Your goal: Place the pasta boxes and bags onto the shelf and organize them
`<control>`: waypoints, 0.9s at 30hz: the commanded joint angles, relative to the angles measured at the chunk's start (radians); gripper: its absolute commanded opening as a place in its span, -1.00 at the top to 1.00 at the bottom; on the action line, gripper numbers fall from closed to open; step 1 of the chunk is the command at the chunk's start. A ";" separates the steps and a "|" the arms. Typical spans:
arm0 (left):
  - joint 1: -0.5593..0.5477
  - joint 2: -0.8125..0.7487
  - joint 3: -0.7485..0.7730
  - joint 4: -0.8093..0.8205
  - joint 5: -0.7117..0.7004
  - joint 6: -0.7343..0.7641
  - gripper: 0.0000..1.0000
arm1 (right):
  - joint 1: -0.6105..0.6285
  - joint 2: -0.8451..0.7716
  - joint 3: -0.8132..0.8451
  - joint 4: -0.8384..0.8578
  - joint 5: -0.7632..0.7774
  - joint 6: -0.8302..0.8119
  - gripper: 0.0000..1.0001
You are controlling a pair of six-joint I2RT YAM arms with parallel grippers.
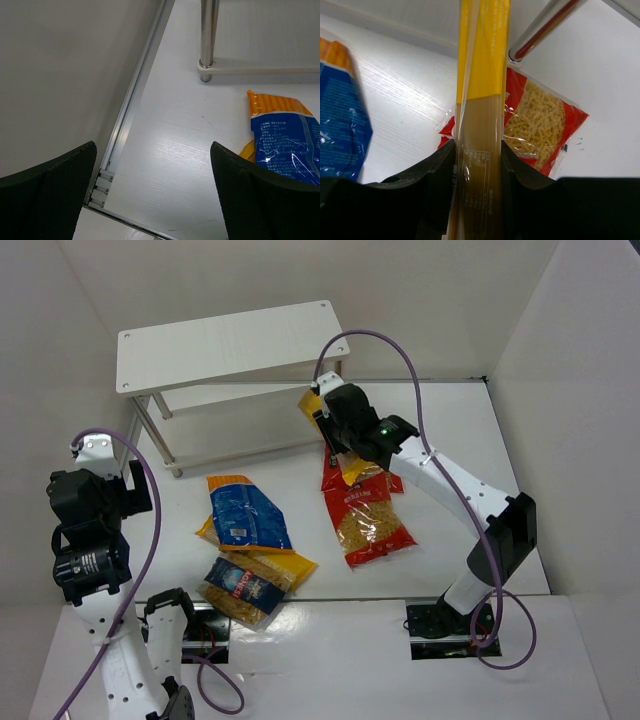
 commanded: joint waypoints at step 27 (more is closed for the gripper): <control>0.004 0.012 0.022 0.085 0.006 0.030 -1.00 | -0.161 -0.428 -0.171 -0.140 0.124 -0.203 1.00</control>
